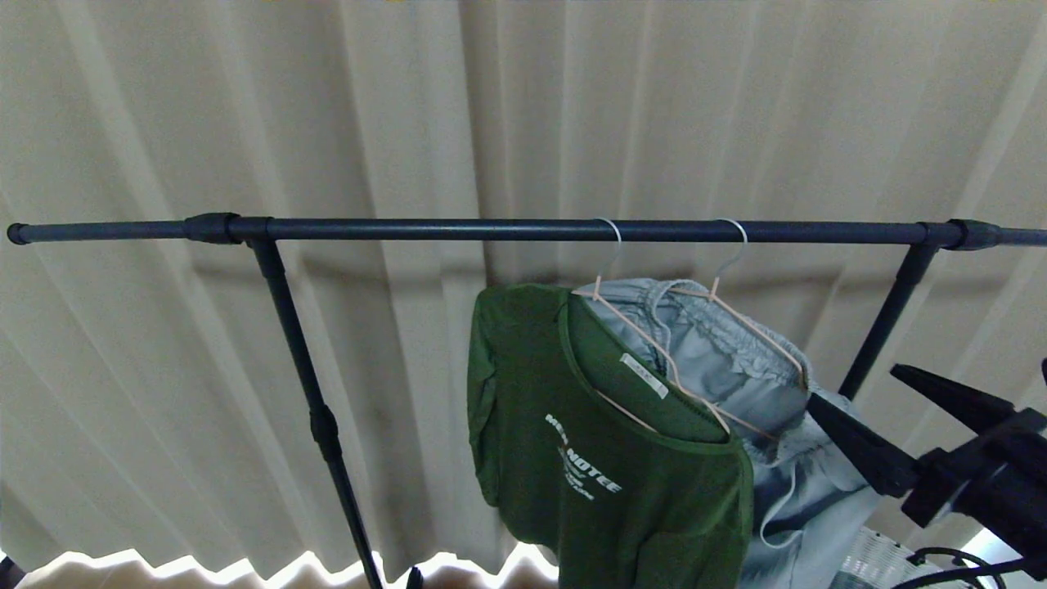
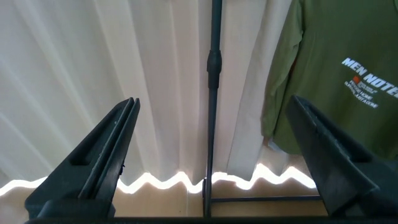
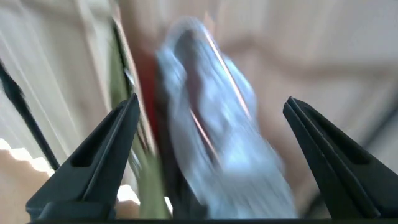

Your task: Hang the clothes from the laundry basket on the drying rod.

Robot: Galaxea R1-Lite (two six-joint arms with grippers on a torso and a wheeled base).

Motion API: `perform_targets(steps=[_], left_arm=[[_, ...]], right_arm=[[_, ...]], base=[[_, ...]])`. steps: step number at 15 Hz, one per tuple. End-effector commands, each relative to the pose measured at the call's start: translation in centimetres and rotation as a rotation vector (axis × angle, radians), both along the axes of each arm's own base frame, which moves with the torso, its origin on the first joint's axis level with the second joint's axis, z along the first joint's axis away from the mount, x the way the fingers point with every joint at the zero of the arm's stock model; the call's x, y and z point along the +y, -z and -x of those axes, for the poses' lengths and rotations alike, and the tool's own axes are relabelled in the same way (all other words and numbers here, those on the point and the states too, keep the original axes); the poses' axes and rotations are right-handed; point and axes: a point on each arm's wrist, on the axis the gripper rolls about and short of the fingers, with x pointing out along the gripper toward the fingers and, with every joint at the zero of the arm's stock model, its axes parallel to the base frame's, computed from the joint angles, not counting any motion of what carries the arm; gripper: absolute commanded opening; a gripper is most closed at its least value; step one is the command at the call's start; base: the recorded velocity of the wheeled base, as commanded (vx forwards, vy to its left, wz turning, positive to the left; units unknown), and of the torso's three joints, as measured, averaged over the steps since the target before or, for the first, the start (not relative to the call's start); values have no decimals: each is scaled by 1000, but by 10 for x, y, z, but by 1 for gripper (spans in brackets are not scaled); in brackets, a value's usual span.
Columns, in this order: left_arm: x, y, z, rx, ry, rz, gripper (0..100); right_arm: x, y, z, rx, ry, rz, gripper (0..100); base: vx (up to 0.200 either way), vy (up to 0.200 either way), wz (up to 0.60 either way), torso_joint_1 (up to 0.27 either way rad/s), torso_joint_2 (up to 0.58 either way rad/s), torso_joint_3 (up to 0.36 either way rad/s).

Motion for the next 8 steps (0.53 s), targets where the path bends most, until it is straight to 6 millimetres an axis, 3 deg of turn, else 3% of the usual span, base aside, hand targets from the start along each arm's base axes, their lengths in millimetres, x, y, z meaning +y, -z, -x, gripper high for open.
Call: perform_targets(steps=[1,8], left_arm=[[0,0,0,-2,-2,12,100],[0,0,0,-2,-3,23,100]], right_arm=[[-25,-6,38,-2,98,3,100],[-47,3,115,187,228,50,100]], base=[[0,0,0,0,0,0],[0,0,0,0,0,0]])
